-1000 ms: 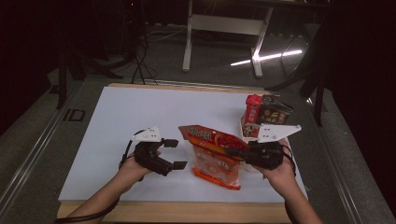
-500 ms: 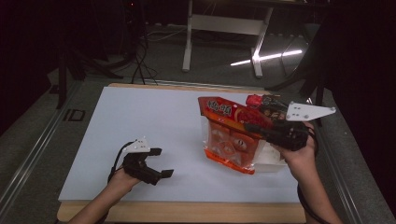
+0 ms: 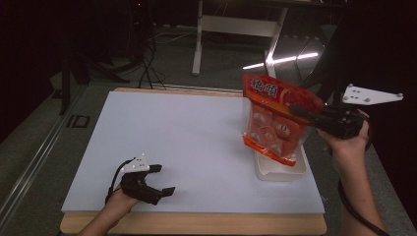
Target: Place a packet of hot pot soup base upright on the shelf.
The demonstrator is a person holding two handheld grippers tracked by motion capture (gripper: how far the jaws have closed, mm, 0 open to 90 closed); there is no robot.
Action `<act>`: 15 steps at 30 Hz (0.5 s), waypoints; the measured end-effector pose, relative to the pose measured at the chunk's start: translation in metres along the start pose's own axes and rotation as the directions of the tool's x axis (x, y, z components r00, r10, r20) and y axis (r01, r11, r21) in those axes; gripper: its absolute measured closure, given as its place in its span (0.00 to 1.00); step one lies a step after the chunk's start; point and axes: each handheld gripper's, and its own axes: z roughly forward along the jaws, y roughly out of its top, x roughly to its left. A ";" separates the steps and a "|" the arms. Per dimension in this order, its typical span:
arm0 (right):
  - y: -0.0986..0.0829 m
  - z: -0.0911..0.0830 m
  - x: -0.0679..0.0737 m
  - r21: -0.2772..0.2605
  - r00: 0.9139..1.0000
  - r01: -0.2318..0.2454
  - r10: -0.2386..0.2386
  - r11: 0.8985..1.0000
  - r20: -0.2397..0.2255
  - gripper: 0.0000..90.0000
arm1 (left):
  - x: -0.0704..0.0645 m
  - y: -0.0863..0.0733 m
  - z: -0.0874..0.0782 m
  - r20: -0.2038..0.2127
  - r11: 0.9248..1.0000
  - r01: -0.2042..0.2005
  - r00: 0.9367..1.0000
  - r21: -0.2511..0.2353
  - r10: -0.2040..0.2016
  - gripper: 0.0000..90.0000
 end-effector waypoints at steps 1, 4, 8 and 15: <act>0.000 0.000 0.000 0.000 1.000 0.000 0.000 1.000 0.000 1.00 | 0.000 0.000 0.000 0.000 1.000 0.000 1.000 0.000 0.000 0.03; -0.004 -0.011 -0.008 0.012 0.999 -0.017 0.017 1.000 0.036 1.00 | 0.003 -0.001 0.002 0.002 1.000 0.007 1.000 -0.003 -0.007 0.03; -0.014 -0.016 -0.014 0.031 0.998 -0.034 0.033 0.999 0.060 1.00 | 0.006 -0.003 0.003 -0.007 1.000 0.014 1.000 0.000 -0.014 0.03; -0.035 -0.010 -0.023 0.067 0.996 -0.066 0.061 0.996 0.071 1.00 | 0.008 -0.005 0.005 -0.006 1.000 0.026 1.000 0.004 -0.026 0.03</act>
